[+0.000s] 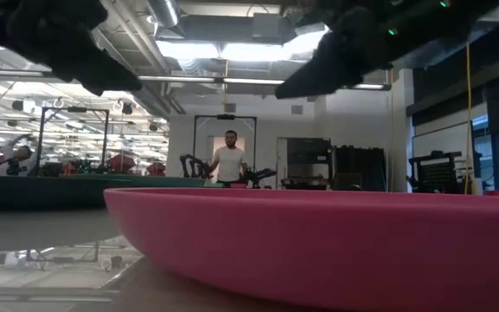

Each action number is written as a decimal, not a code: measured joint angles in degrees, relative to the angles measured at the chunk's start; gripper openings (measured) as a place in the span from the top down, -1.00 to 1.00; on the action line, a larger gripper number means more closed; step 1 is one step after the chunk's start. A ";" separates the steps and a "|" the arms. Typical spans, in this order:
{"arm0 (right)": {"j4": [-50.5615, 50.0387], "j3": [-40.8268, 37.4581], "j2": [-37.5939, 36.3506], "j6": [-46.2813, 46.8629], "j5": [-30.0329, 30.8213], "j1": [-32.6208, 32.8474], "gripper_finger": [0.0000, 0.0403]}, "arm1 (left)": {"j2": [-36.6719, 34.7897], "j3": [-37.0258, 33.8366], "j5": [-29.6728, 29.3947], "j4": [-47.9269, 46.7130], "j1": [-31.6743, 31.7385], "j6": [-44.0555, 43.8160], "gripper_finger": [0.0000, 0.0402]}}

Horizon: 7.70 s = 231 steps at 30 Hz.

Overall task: Stack plastic plates
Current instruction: Stack the black plate on the green plate, then stack the pink plate on the black plate

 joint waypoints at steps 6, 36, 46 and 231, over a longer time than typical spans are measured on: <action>0.92 -2.12 -0.02 0.00 0.02 2.98 0.37 | 10.68 8.49 -1.17 -12.67 -4.99 -11.26 0.40; 3.29 -2.04 0.02 -0.85 4.11 6.48 0.37 | 36.07 12.01 7.65 -20.92 -12.82 -28.15 0.53; 4.33 -1.99 0.43 -2.02 4.13 6.48 0.37 | 36.17 16.88 6.17 -22.51 -13.30 -21.00 0.96; 8.41 -2.01 5.05 0.03 13.97 4.49 0.37 | 9.68 12.52 -16.21 -22.03 54.20 1.74 0.95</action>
